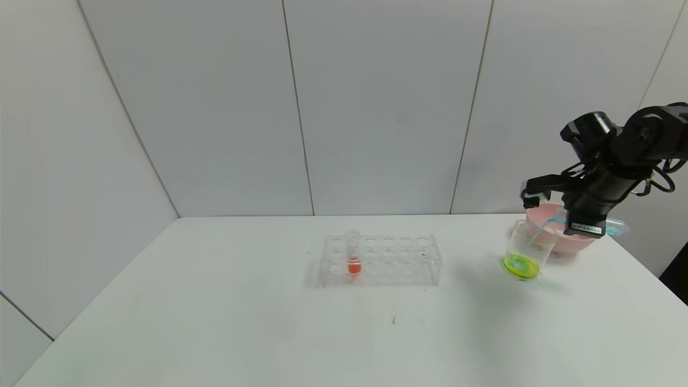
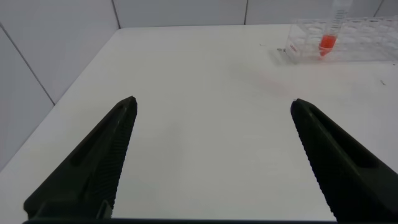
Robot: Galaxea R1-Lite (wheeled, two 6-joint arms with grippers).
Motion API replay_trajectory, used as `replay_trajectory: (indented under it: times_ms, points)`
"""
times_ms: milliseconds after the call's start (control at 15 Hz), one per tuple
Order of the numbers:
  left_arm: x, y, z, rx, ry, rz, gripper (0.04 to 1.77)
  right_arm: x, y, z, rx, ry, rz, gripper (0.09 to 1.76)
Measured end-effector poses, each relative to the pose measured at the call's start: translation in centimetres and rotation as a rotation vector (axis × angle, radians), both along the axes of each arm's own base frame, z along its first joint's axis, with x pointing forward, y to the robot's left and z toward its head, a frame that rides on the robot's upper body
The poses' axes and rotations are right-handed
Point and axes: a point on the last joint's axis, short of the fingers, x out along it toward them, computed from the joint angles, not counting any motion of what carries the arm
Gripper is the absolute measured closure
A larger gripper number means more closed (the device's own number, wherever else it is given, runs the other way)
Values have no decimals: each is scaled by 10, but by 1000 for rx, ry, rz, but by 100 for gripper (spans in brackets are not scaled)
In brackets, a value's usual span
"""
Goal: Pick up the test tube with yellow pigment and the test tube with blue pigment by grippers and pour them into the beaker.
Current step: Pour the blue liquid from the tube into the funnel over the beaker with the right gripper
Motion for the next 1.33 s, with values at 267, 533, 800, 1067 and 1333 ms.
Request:
replay_trajectory:
  times_ms: [267, 533, 800, 1067, 1333]
  points:
    - [0, 0, 0, 0, 0, 0, 5, 1, 4, -2, -65, 14, 10, 128]
    - [0, 0, 0, 0, 0, 0, 5, 2, 13, -3, -73, 19, 36, 128]
    - [0, 0, 0, 0, 0, 0, 5, 0, 22, -2, -188, 35, 51, 128]
    - [0, 0, 0, 0, 0, 0, 5, -1, 26, 0, -213, 29, 61, 128]
    - [0, 0, 0, 0, 0, 0, 5, -3, 18, 6, -8, -5, 107, 128]
